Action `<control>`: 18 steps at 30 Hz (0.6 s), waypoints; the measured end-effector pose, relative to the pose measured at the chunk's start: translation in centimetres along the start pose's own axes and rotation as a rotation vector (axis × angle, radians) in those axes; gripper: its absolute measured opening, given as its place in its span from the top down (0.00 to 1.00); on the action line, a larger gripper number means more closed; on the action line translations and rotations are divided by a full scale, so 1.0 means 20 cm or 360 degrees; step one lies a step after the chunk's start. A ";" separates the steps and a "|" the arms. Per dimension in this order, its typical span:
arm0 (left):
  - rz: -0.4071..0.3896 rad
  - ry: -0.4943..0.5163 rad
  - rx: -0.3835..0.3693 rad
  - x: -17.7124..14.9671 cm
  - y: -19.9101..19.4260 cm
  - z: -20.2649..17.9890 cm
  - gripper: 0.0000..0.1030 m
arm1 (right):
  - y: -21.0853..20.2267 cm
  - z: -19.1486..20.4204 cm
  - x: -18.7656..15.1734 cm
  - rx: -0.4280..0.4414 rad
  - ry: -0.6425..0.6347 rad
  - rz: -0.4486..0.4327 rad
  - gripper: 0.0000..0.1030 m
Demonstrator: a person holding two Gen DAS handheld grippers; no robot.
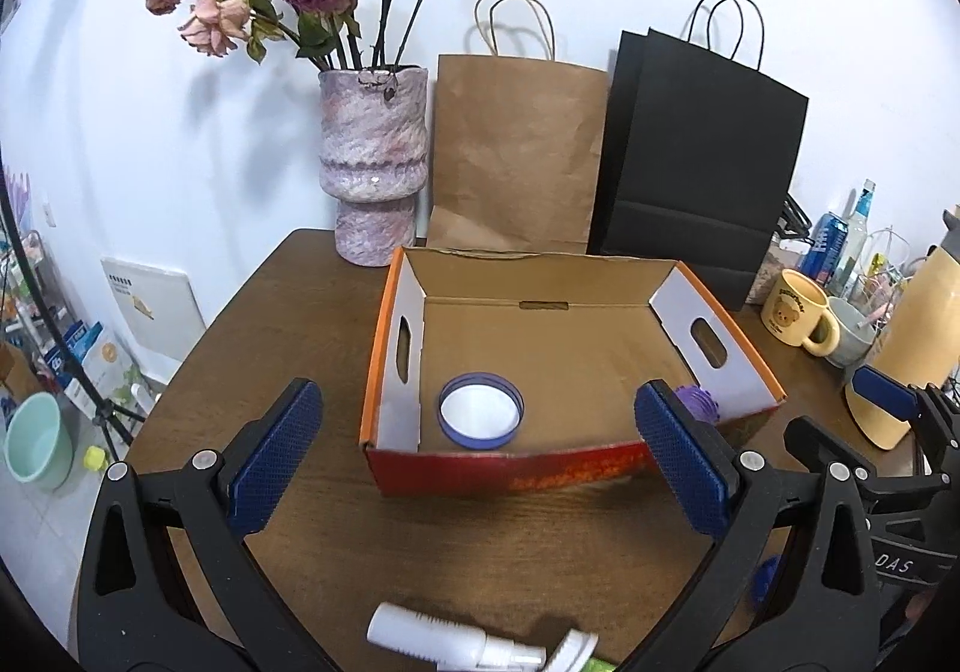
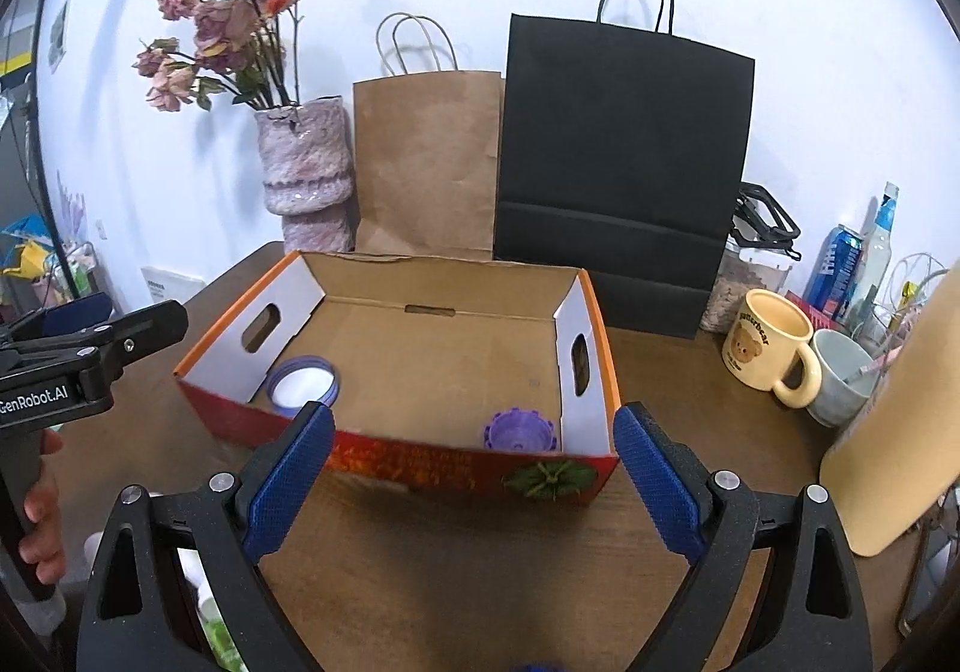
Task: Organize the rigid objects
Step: 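Withdraw both open grippers from the box back over the table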
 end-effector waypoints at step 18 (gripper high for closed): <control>0.0012 0.0015 0.0008 -0.23 -0.29 0.03 0.00 | -0.29 0.02 -0.27 -0.0006 -0.0007 0.0055 0.06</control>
Point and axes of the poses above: each gripper's, at about its wrist camera, not at the fingertips, and y roughly the way its jaws point, z to its left, x to its top, the point moved 6 cm from there along y, roughly the way its jaws point, and after that the axes turned 1 degree about x, right-handed, at the moved point
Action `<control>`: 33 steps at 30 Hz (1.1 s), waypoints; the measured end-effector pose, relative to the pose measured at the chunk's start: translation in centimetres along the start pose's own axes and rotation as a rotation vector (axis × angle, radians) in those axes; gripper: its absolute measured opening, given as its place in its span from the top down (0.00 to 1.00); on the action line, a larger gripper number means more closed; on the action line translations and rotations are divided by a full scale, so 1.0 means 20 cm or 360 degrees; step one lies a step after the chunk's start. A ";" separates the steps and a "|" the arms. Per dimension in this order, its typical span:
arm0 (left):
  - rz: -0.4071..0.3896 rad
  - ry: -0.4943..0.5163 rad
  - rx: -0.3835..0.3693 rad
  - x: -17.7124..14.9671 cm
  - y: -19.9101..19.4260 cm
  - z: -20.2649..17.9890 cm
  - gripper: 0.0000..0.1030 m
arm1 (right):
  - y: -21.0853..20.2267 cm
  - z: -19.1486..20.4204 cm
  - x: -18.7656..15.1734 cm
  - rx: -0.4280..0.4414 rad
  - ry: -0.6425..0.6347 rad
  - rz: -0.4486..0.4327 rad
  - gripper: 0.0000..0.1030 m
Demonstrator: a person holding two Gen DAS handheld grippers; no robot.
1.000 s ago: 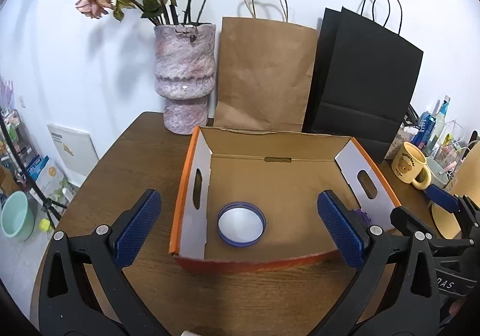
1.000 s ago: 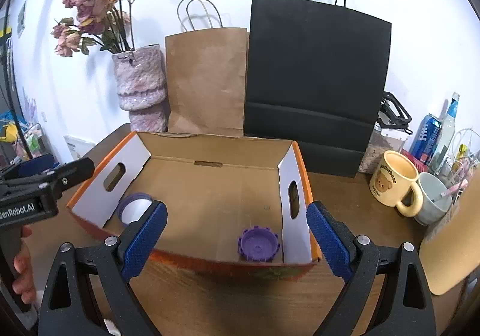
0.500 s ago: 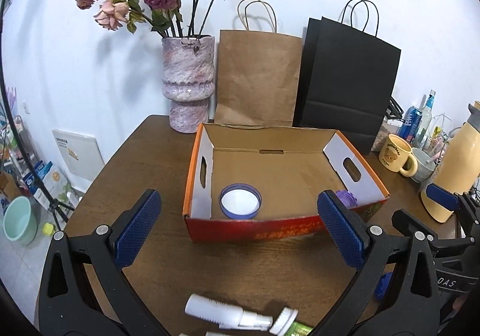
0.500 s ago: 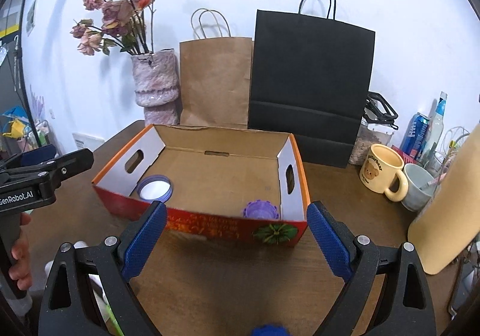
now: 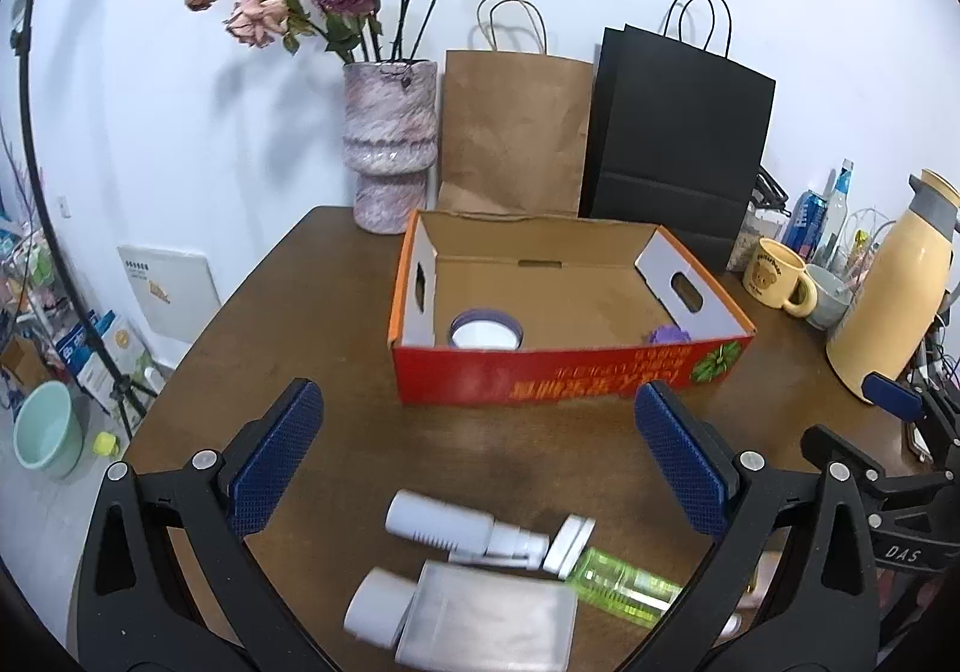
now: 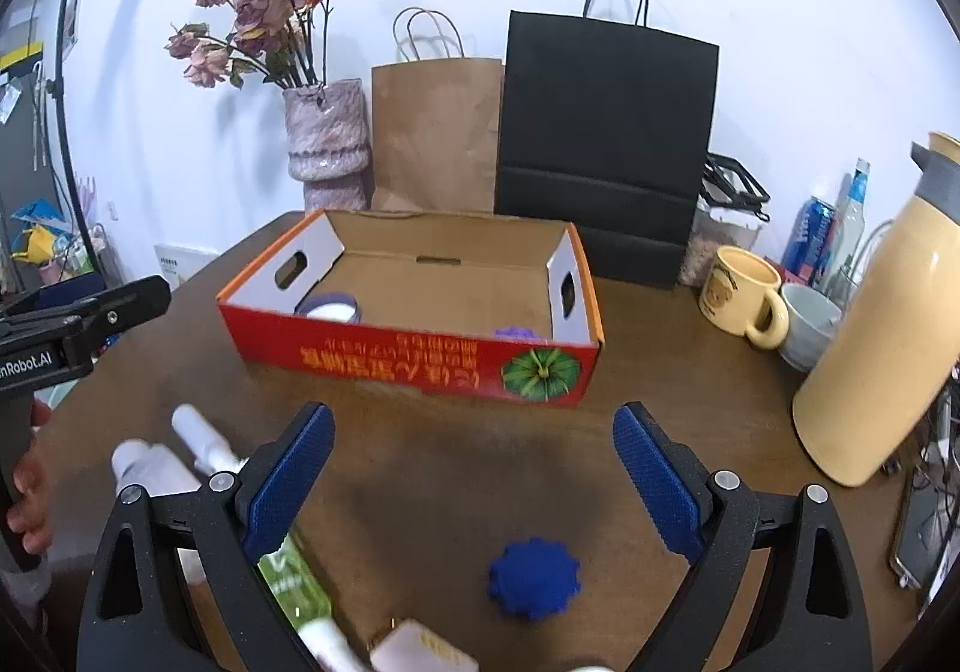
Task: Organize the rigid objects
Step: 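Withdraw both open grippers from the box back over the table, then grasp the white cap with the right gripper while the left gripper approaches the frosted bottle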
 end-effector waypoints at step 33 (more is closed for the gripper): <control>0.0053 0.0100 0.0104 -0.39 -0.26 0.10 0.00 | -0.32 -0.16 -0.53 -0.0043 0.0047 0.0159 0.06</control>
Point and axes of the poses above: each gripper's, at about its wrist camera, not at the fingertips, and y roughly the way its jaws point, z to its left, x to its top, the point moved 6 cm from there along y, roughly the way its jaws point, and after that the axes turned 1 degree about x, right-handed, at the moved point
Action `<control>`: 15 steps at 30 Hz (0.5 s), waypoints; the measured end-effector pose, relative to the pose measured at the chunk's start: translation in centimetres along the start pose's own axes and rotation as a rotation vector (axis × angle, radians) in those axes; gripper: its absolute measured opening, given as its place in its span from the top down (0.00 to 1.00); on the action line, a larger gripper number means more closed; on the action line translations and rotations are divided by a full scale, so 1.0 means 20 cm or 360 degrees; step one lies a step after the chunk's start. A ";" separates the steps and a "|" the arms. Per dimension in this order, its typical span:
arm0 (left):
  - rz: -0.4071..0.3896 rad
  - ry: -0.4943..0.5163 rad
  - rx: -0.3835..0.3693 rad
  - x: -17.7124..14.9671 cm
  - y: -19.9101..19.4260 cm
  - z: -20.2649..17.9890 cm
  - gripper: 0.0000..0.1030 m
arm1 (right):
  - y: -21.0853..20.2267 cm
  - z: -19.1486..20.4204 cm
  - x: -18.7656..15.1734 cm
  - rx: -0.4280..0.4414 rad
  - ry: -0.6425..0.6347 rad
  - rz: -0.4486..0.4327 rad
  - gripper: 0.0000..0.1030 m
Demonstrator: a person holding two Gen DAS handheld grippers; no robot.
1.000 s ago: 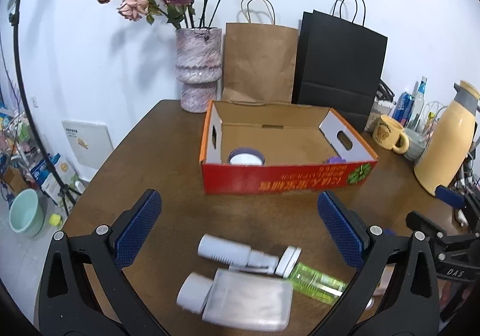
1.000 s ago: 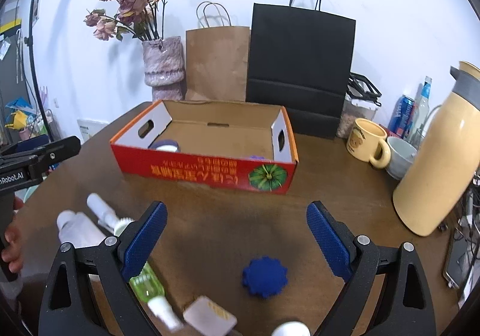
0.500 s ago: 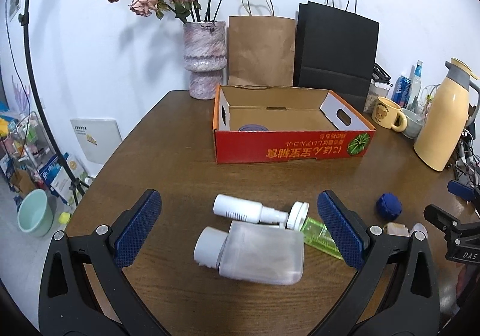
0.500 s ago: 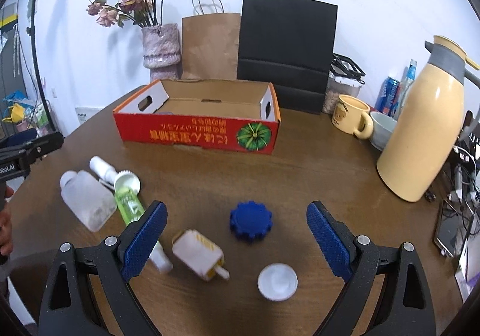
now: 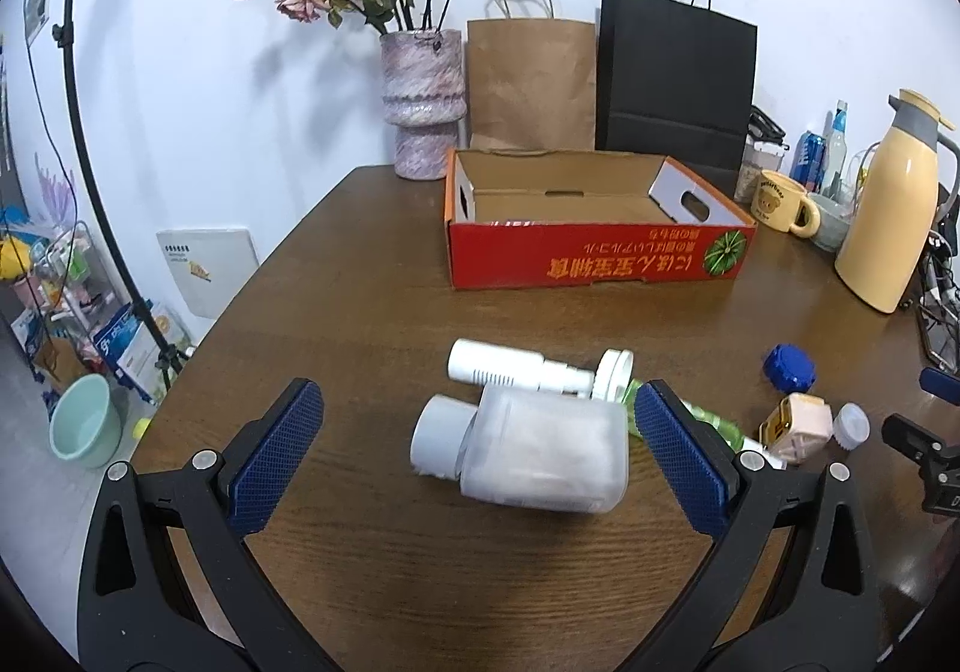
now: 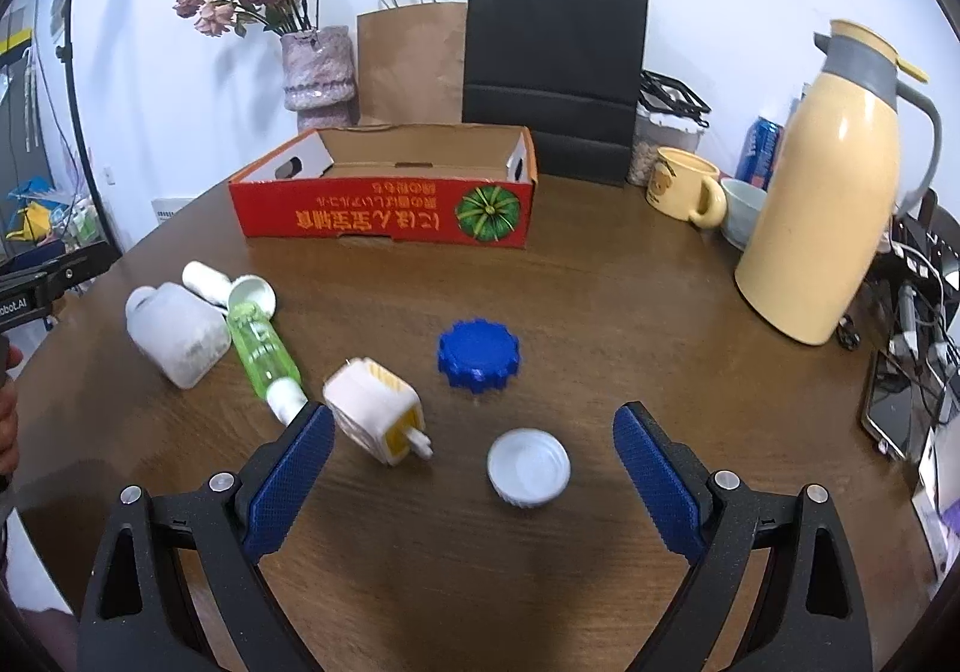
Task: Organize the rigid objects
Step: 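Grasp the white cap with the right gripper while the left gripper approaches the frosted bottle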
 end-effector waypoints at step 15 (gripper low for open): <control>0.0102 -0.0029 0.0039 -0.11 0.03 0.02 0.00 | 0.18 -0.15 -0.18 0.0032 -0.0020 0.0214 0.06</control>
Point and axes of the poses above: each gripper's, at about its wrist camera, not at the fingertips, and y roughly the way its jaws point, z to its left, x to its top, the point moved 6 cm from there along y, roughly the way its jaws point, and after that the axes turned 1 degree about x, right-handed, at the moved point
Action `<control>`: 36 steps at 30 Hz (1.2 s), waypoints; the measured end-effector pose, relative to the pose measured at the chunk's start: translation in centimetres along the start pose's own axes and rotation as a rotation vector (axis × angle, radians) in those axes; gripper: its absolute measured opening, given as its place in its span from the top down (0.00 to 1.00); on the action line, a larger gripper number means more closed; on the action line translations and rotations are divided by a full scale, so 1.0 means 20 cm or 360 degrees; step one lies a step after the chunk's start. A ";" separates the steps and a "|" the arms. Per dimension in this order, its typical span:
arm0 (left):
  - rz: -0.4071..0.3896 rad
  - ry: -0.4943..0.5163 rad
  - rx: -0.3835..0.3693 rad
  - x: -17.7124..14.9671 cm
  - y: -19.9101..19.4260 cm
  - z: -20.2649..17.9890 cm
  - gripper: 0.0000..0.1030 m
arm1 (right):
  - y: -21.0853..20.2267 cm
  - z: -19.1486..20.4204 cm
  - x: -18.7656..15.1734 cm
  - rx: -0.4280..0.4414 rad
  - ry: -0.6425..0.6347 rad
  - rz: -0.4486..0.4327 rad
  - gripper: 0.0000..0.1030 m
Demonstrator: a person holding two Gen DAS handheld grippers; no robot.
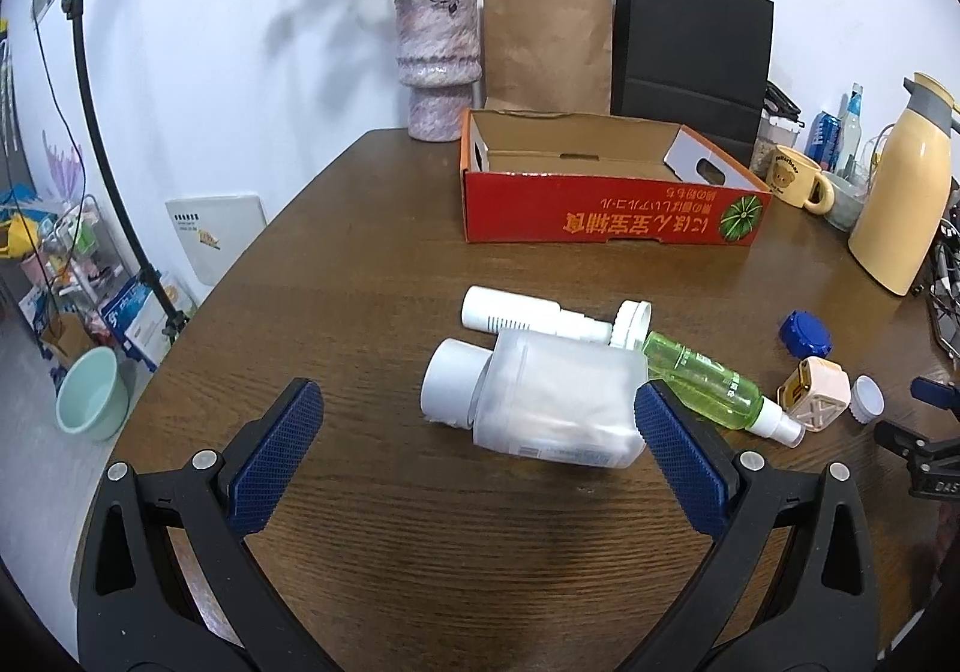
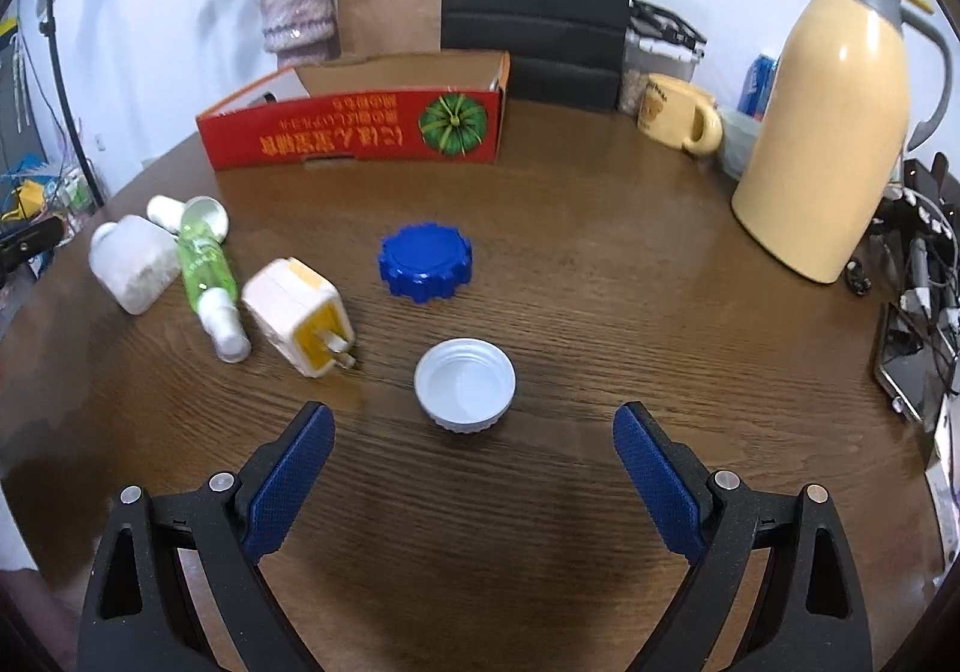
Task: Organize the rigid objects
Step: 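Grasp the white cap with the right gripper while the left gripper approaches the frosted bottle, then close the left gripper around the frosted white bottle body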
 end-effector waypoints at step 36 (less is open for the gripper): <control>0.0188 0.0040 -0.0245 -0.06 0.20 -0.14 0.02 | 0.11 -0.03 0.11 0.0038 -0.0013 -0.0086 0.57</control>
Point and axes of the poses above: each gripper's, at about its wrist camera, not at the fingertips, and y roughly the way its jaws point, z to its left, x to its top, the point moved 6 cm from there along y, roughly the way its jaws point, and after that the axes turned 1 degree about x, right-handed, at the moved point
